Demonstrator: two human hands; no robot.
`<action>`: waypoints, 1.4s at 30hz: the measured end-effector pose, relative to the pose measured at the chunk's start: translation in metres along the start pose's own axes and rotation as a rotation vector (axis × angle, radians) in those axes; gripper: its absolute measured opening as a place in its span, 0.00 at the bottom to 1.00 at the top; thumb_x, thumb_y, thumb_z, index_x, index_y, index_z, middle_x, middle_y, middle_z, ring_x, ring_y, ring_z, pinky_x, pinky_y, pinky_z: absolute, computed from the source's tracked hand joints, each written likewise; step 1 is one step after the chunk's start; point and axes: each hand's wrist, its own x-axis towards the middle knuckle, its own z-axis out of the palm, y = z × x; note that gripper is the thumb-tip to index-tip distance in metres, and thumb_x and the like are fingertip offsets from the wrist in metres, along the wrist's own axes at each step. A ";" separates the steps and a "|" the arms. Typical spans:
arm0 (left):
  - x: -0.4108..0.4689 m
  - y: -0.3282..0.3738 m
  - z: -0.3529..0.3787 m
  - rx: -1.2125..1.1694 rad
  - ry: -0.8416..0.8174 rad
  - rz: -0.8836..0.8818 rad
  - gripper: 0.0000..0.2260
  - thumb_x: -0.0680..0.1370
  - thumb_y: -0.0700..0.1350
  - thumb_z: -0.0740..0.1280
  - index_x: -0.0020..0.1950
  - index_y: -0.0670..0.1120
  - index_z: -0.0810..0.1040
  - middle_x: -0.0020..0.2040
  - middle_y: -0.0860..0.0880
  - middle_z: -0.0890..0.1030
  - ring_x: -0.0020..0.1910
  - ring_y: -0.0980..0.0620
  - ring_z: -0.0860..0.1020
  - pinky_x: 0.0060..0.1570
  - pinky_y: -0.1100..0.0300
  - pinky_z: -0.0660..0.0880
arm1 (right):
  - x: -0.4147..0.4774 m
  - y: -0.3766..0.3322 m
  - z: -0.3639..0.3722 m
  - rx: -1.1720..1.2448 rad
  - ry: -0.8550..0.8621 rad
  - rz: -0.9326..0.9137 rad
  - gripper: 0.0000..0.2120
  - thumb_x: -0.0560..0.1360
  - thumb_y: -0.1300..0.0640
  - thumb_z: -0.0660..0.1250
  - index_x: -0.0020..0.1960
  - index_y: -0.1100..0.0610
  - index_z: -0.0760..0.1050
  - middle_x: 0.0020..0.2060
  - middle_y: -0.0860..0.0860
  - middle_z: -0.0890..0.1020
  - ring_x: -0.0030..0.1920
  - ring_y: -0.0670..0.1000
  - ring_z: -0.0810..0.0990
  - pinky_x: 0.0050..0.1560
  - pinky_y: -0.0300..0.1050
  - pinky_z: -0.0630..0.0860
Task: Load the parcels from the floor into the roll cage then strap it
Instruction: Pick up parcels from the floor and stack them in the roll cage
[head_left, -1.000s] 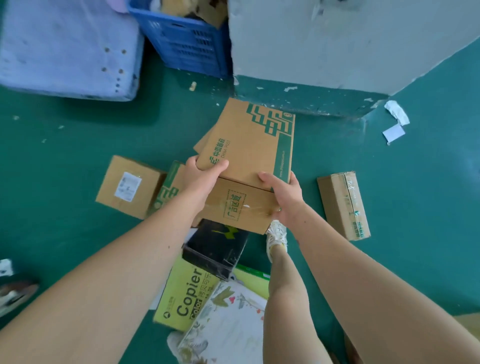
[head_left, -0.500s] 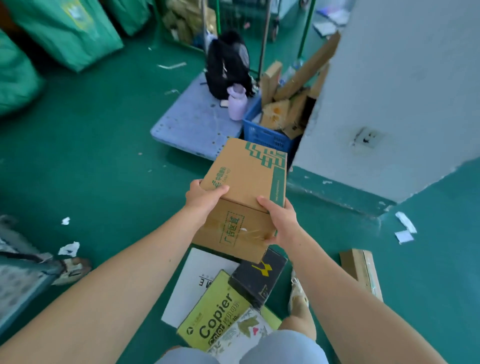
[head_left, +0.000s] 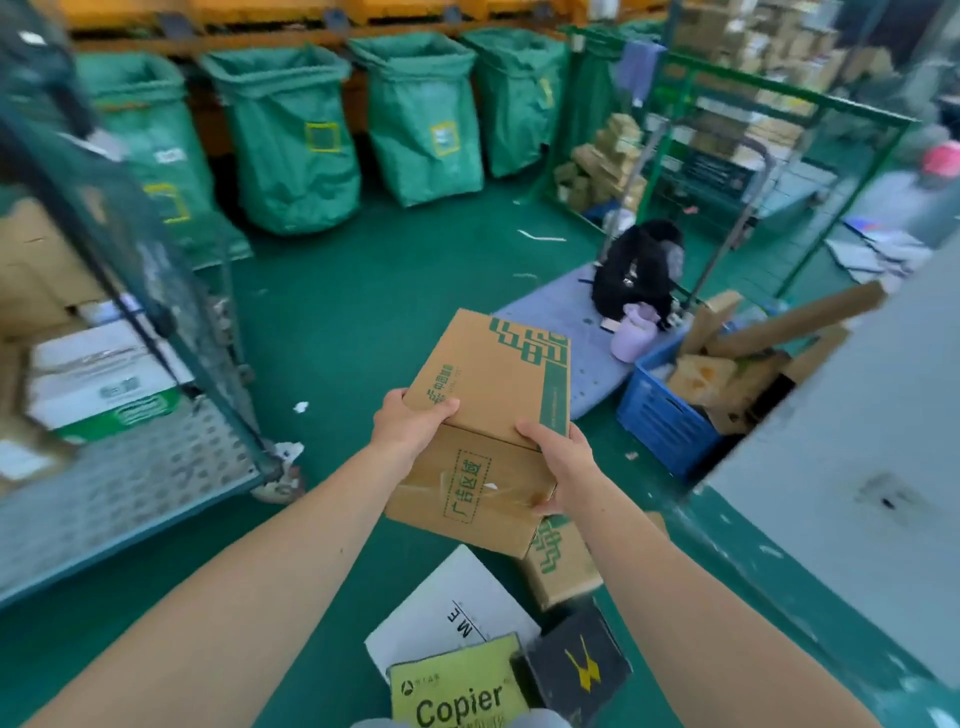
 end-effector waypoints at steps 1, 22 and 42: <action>-0.004 -0.002 -0.007 -0.030 0.045 -0.013 0.32 0.71 0.54 0.76 0.70 0.49 0.68 0.64 0.48 0.75 0.55 0.47 0.73 0.59 0.45 0.70 | 0.000 -0.005 0.004 -0.044 -0.044 -0.003 0.25 0.74 0.51 0.74 0.66 0.47 0.66 0.48 0.48 0.73 0.55 0.58 0.73 0.61 0.74 0.69; -0.131 -0.114 -0.214 -0.458 0.772 -0.144 0.47 0.49 0.67 0.74 0.65 0.50 0.73 0.59 0.48 0.79 0.55 0.44 0.79 0.58 0.42 0.77 | -0.109 0.031 0.189 -0.730 -0.703 -0.044 0.34 0.74 0.51 0.75 0.74 0.49 0.60 0.70 0.55 0.69 0.69 0.64 0.68 0.66 0.76 0.65; -0.076 -0.112 -0.546 -0.384 0.715 -0.045 0.30 0.68 0.55 0.77 0.67 0.50 0.72 0.60 0.49 0.80 0.57 0.45 0.79 0.61 0.42 0.75 | -0.205 0.091 0.507 -0.581 -0.662 -0.045 0.32 0.73 0.54 0.75 0.72 0.48 0.64 0.64 0.53 0.71 0.67 0.63 0.70 0.66 0.76 0.64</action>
